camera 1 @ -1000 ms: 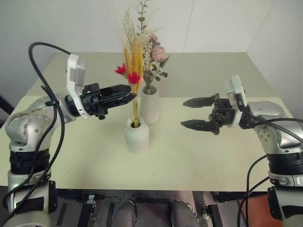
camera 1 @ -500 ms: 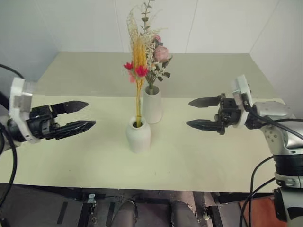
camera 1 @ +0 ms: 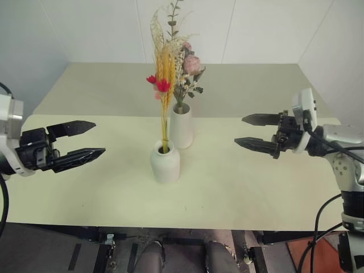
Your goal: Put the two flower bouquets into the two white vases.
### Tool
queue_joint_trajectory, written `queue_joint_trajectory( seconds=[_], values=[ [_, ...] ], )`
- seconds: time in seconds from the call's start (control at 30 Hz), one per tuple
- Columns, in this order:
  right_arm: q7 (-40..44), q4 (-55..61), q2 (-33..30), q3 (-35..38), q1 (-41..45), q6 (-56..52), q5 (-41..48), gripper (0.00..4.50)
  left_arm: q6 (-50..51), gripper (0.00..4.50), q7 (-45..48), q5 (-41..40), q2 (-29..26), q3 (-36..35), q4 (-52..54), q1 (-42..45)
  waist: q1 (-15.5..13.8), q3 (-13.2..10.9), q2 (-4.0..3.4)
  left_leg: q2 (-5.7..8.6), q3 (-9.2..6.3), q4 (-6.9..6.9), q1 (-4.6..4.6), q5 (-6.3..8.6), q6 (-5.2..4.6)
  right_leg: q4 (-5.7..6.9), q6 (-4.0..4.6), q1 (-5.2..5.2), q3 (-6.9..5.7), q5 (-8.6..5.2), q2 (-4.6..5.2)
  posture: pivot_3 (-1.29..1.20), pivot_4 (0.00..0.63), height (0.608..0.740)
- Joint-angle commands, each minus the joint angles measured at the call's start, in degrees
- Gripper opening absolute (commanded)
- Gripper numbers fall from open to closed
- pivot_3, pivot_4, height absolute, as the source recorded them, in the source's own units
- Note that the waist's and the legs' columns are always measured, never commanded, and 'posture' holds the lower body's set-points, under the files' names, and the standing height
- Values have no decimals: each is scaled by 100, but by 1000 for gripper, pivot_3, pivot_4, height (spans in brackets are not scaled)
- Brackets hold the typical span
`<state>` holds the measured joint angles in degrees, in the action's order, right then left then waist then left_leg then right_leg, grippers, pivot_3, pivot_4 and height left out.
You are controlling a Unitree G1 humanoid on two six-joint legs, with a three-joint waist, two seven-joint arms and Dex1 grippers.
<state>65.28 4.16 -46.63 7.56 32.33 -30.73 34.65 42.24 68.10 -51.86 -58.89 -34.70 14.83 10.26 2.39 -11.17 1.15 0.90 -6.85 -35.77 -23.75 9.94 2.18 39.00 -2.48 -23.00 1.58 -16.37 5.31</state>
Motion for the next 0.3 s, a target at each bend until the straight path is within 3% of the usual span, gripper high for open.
queue_joint_trajectory(
  seconds=[0.03, 0.3],
  values=[
    [-111, 357, -90, 243, -76, -71, 129, 4500, -141, 4453, 4, -23, -51, -36, 48, 86, 3, 0, 0, 0, 0, 0, 0, 0, 0, 0, 0, 0, 0, 0, 0, 0, 150, 740],
    [-425, 742, 11, 235, -369, -92, 146, 4500, -98, 4453, -32, -121, 10, -43, 136, -48, 8, 0, 0, -4, 4, 1, 1, 0, -1, 0, 1, -2, 6, 2, -4, 0, 150, 740]
  ],
)
